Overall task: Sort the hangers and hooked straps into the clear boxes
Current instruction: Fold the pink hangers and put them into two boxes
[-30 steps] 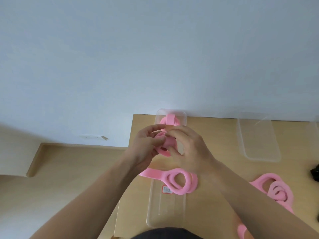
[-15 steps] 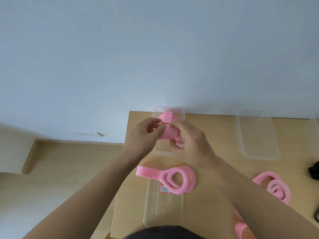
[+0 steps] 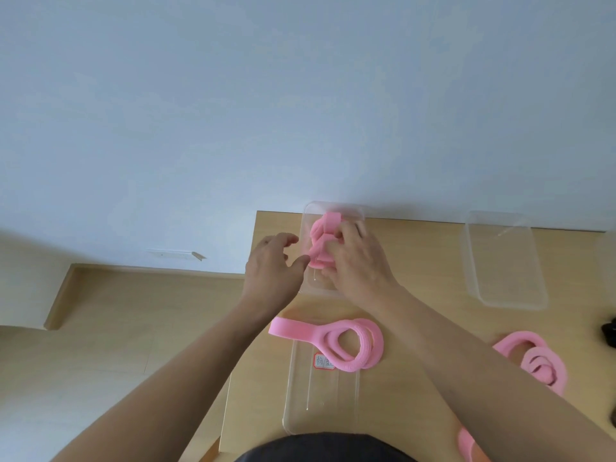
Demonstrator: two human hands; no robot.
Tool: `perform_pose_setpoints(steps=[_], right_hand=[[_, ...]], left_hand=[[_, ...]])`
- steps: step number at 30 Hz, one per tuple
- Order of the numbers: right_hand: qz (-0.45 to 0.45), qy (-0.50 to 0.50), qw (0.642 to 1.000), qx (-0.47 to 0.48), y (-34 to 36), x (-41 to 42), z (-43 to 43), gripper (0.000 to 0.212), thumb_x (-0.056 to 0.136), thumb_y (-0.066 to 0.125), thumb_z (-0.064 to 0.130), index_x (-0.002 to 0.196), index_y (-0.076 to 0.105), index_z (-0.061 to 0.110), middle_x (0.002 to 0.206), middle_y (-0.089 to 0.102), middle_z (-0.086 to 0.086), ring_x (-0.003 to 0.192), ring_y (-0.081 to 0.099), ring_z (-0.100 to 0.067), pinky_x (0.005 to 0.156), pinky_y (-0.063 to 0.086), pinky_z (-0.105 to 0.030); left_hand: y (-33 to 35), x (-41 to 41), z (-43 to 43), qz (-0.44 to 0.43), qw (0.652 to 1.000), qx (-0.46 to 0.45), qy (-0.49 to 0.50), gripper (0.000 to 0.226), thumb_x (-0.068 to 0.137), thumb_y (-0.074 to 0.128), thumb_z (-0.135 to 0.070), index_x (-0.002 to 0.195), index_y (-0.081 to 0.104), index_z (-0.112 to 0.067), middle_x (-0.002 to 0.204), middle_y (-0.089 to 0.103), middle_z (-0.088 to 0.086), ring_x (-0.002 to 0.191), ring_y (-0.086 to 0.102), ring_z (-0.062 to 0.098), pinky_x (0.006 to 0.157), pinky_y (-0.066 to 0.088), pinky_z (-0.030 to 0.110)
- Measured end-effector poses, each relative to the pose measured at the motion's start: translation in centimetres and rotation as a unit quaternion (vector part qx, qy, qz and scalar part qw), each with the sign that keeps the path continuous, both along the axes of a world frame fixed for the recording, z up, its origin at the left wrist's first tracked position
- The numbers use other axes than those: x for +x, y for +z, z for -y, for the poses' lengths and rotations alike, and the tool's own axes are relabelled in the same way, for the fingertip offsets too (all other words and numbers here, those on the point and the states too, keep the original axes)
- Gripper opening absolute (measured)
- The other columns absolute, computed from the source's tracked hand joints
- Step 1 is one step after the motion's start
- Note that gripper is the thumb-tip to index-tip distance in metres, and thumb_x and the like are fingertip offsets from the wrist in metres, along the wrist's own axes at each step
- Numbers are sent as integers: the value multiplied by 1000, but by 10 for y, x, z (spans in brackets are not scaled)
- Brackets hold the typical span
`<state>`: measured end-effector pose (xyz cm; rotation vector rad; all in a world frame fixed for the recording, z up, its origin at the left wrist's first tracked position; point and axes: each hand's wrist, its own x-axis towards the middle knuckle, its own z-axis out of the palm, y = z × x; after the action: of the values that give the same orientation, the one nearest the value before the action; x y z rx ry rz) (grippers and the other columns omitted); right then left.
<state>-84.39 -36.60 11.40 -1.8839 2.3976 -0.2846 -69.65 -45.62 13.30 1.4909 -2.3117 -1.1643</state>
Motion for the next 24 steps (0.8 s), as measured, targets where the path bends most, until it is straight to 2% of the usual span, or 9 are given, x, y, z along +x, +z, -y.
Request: perform_pose_setpoints(steps=[2, 5, 9, 11, 13, 16, 19, 21, 24], right_hand=[[26, -3, 999, 20, 1, 0, -3, 43, 73, 85, 38, 108, 74, 17, 107, 61, -11, 103, 53, -32, 88, 50, -38], [155, -15, 987, -27, 10, -1, -20, 38, 80, 82, 33, 115, 71, 21, 117, 59, -5, 115, 49, -26, 93, 46, -34], [119, -102, 980, -123, 16, 7, -67, 17, 81, 80, 16, 96, 73, 11, 91, 66, -7, 85, 60, -31, 72, 52, -38], [121, -167, 977, -56, 15, 13, -92, 9, 85, 74, 19, 88, 71, 11, 86, 66, -6, 80, 62, -32, 67, 51, -39], [129, -196, 968, 85, 9, 25, -110, 17, 91, 65, 32, 92, 69, 15, 92, 65, -3, 83, 63, -27, 67, 46, -34], [147, -196, 949, 197, 1, 47, -122, 25, 92, 58, 41, 99, 66, 19, 96, 66, -2, 85, 63, -26, 65, 39, -31], [148, -227, 948, 166, -2, 58, -123, 21, 91, 58, 35, 100, 65, 17, 98, 65, -3, 85, 63, -26, 65, 39, -31], [163, -232, 949, 141, -1, 60, -122, 13, 91, 57, 30, 94, 57, 17, 96, 63, -4, 80, 57, -25, 65, 38, -32], [248, -219, 941, 68, 8, 68, -125, 14, 90, 62, 24, 89, 49, 19, 83, 61, 1, 76, 57, -26, 64, 43, -37]], left_hand=[[4, 2, -5, -34, 998, -48, -9, 37, 93, 73, -31, 127, 66, -21, 125, 64, -5, 96, 61, 11, 88, 48, 31], [13, 13, -15, -77, 988, -117, -60, 24, 93, 75, -30, 115, 73, -19, 115, 68, -5, 90, 64, 13, 79, 55, 36], [10, 40, -32, -92, 945, -222, -221, 13, 88, 82, -15, 99, 77, -10, 93, 72, 4, 73, 67, 23, 64, 54, 31], [3, 52, -43, -69, 924, -245, -284, 7, 86, 81, -11, 90, 77, -7, 82, 71, 7, 69, 66, 30, 59, 54, 35], [-5, 57, -54, -41, 910, -243, -334, 5, 85, 79, -10, 83, 76, -6, 77, 70, 9, 67, 63, 34, 57, 55, 41], [-16, 54, -68, 16, 909, -206, -363, 9, 91, 71, -13, 95, 77, -7, 91, 73, 9, 84, 63, 36, 72, 54, 43], [-23, 48, -71, 71, 904, -186, -378, 25, 99, 57, -23, 116, 73, -14, 111, 71, 3, 104, 56, 30, 90, 45, 39], [-23, 49, -72, 77, 900, -187, -386, 25, 99, 56, -23, 117, 72, -16, 113, 70, 2, 104, 55, 28, 92, 43, 37], [-15, 54, -71, 71, 903, -187, -380, 31, 95, 65, -22, 124, 71, -14, 117, 72, 6, 109, 58, 31, 96, 45, 41]])
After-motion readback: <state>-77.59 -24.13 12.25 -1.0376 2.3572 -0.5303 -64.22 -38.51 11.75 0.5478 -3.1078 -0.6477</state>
